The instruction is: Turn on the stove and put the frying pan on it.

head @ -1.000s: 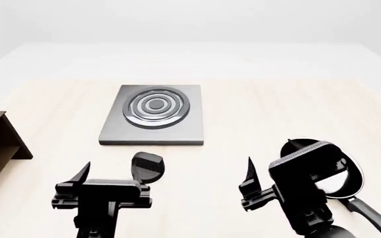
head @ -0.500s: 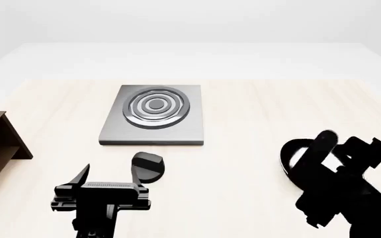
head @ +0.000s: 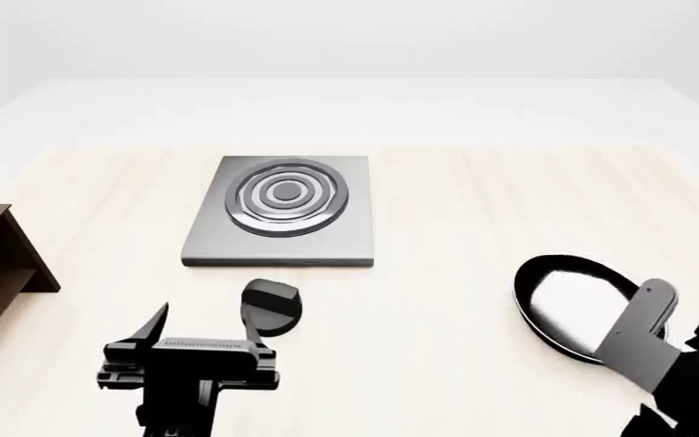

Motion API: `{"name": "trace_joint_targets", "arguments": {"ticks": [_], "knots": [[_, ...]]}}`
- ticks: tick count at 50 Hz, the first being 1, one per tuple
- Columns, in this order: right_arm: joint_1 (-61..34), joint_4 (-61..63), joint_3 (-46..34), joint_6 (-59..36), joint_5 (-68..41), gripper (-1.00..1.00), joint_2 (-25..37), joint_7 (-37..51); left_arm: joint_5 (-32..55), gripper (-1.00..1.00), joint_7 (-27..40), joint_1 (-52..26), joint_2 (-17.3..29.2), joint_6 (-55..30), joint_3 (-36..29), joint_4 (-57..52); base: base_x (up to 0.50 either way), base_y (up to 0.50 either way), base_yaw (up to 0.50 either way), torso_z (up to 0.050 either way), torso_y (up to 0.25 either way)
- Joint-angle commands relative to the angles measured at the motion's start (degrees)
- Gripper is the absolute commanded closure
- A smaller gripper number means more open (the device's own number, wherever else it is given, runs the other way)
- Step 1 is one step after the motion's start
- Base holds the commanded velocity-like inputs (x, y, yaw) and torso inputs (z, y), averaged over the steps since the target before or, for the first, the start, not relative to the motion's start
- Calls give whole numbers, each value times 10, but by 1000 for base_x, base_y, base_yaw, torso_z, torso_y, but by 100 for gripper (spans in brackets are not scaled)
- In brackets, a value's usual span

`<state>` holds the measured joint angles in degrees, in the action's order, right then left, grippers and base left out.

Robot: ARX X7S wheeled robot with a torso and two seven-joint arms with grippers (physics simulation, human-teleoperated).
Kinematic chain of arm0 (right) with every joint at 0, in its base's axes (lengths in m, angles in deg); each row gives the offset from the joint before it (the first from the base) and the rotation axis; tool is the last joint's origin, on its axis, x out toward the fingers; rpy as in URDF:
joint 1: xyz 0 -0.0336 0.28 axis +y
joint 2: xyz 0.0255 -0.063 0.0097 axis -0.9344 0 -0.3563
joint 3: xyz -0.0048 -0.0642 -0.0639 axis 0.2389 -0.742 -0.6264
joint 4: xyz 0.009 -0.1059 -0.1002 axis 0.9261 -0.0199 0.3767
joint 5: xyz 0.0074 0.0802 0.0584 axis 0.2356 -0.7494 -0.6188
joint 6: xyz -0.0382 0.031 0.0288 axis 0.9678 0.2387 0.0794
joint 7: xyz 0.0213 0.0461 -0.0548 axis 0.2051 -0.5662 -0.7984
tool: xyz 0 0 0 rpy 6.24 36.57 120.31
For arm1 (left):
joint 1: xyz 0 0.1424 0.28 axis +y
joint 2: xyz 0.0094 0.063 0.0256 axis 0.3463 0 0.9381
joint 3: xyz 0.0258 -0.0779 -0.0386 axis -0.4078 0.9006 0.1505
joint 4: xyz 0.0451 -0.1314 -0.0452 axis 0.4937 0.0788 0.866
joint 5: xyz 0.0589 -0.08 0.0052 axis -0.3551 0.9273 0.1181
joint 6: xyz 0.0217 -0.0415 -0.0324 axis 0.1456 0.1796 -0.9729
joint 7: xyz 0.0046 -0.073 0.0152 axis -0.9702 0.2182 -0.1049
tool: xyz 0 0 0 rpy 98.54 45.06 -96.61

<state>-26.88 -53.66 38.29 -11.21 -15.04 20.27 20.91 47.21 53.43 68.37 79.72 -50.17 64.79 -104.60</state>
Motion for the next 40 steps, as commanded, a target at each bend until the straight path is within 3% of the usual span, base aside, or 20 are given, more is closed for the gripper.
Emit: {"name": "trace_joint_targets", "arguments": {"ticks": [1,20,40], "knots": [[18,-34,17,22,-34,-100,17,-15,-3,-100,-16,1,-10,1,11,-1,0,0,0,0,0],[44,-100,23,68,-29,-100,24,-3,-4,-100,-11,-1,-7,3,3,3,0,0,0,0,0],[73,-201,-12,154,14,-100,-25,-16,-3,-100,-5,-3,-4,4,-2,8,0,0,0,0,0]]}}
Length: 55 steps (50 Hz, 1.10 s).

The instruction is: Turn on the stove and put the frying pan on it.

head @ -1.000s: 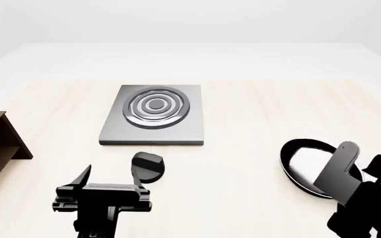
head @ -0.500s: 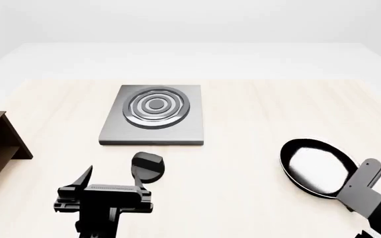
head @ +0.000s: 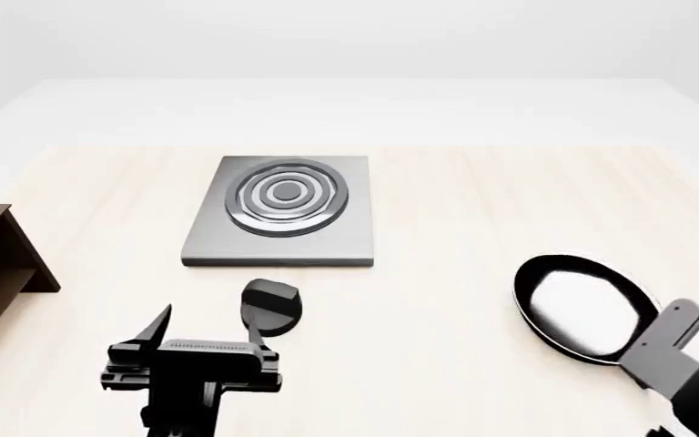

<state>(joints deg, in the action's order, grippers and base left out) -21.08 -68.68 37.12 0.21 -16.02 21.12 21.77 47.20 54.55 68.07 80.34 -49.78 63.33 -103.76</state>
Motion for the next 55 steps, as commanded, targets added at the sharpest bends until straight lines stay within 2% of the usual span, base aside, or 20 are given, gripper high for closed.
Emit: {"name": "trace_joint_targets", "arguments": {"ticks": [1,26,35,52,53,55], "knots": [[17,-57,-3,45,27,-100,-35,-25,-3,-100,-16,0,-10,1,12,0,0,0,0,0,0],[29,-95,6,56,31,-100,-34,-6,-8,-100,-8,-3,-7,-8,0,-6,0,0,0,0,0],[38,-127,15,74,37,-100,-47,13,-7,-100,-7,-5,-5,-10,-1,-7,0,0,0,0,0],[39,-172,-10,121,68,-100,-77,-6,-4,-100,-3,-5,-3,-6,-4,-3,1,0,0,0,0],[39,-173,-12,124,71,100,-78,-6,-4,-100,-3,-5,-3,-6,-4,-3,12,-3,3,0,0],[38,-182,-13,132,76,100,-81,-7,-3,-100,-3,-6,-2,-5,-4,-1,0,0,0,0,0]]}}
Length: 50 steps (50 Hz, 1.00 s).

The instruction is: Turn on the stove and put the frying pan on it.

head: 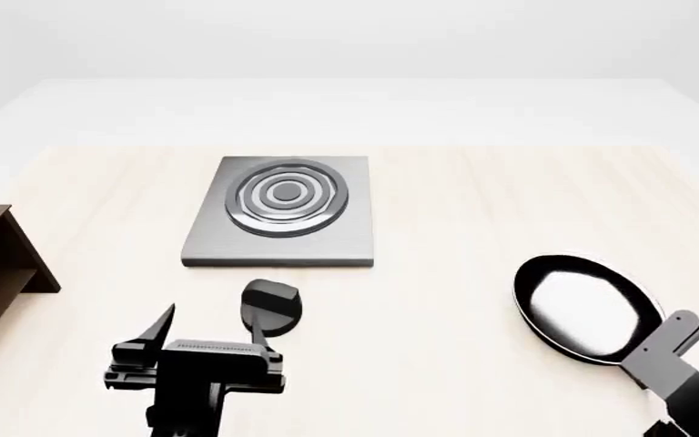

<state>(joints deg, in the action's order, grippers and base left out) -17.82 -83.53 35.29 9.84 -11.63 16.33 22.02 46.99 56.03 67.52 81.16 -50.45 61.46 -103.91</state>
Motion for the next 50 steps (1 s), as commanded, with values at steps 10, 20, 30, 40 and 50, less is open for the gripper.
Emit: {"name": "trace_joint_targets", "arguments": {"ticks": [10,20,30,40,50], "knots": [[-3,-13,11,31,33,100,-21,-4,2,-100,-16,0,-9,3,14,1,0,0,0,0,0],[-24,51,36,5,8,100,14,-7,5,-100,-15,1,-6,5,15,-1,0,0,1,0,0],[-69,122,66,-42,-17,100,48,-13,9,-100,-13,3,-3,5,16,-6,0,0,1,0,0],[-102,167,79,-76,-30,100,67,-27,11,-100,-10,4,-1,5,16,-9,0,0,0,0,0],[-142,191,77,-102,-21,100,70,-45,13,-100,-9,4,1,5,15,-11,0,0,0,0,0]]}}
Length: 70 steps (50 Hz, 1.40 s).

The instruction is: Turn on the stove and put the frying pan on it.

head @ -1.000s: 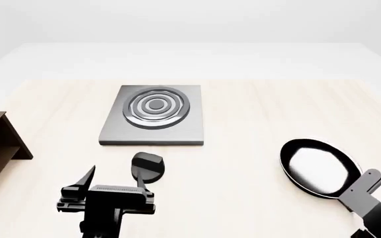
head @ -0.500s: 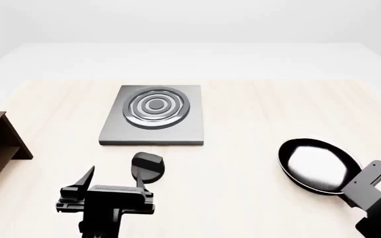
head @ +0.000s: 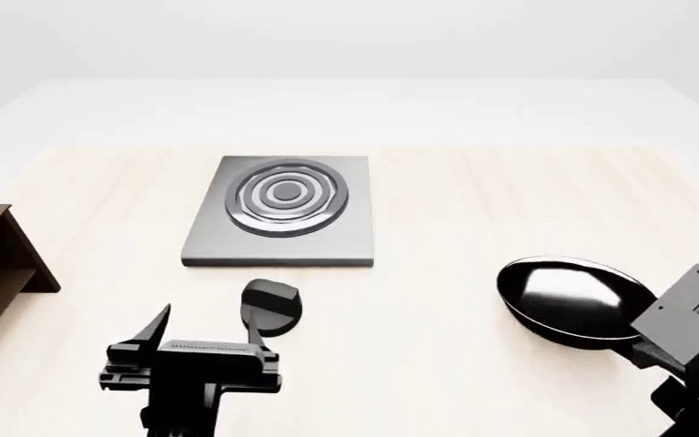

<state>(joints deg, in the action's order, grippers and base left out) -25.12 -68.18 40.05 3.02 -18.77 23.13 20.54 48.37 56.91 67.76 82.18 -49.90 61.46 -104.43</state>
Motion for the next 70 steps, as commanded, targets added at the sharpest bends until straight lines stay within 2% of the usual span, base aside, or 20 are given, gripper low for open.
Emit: {"name": "trace_joint_targets", "arguments": {"ticks": [1,25,37,45,70], "knots": [[-73,40,30,-35,50,100,2,-32,-1,-100,-17,2,-9,0,15,-5,0,0,0,0,0],[-165,57,41,-55,70,100,-25,-61,7,-100,-16,4,-5,16,17,-6,0,0,0,0,2],[-177,35,44,-36,76,100,-54,-62,10,-100,-15,3,-4,18,17,-3,0,0,0,0,1],[-189,15,58,-23,80,100,-84,-50,11,-100,-14,5,-3,24,16,0,0,0,0,0,3],[-247,-86,10,37,152,100,-198,-42,20,-100,-12,5,-1,31,16,6,0,0,0,0,2]]}}
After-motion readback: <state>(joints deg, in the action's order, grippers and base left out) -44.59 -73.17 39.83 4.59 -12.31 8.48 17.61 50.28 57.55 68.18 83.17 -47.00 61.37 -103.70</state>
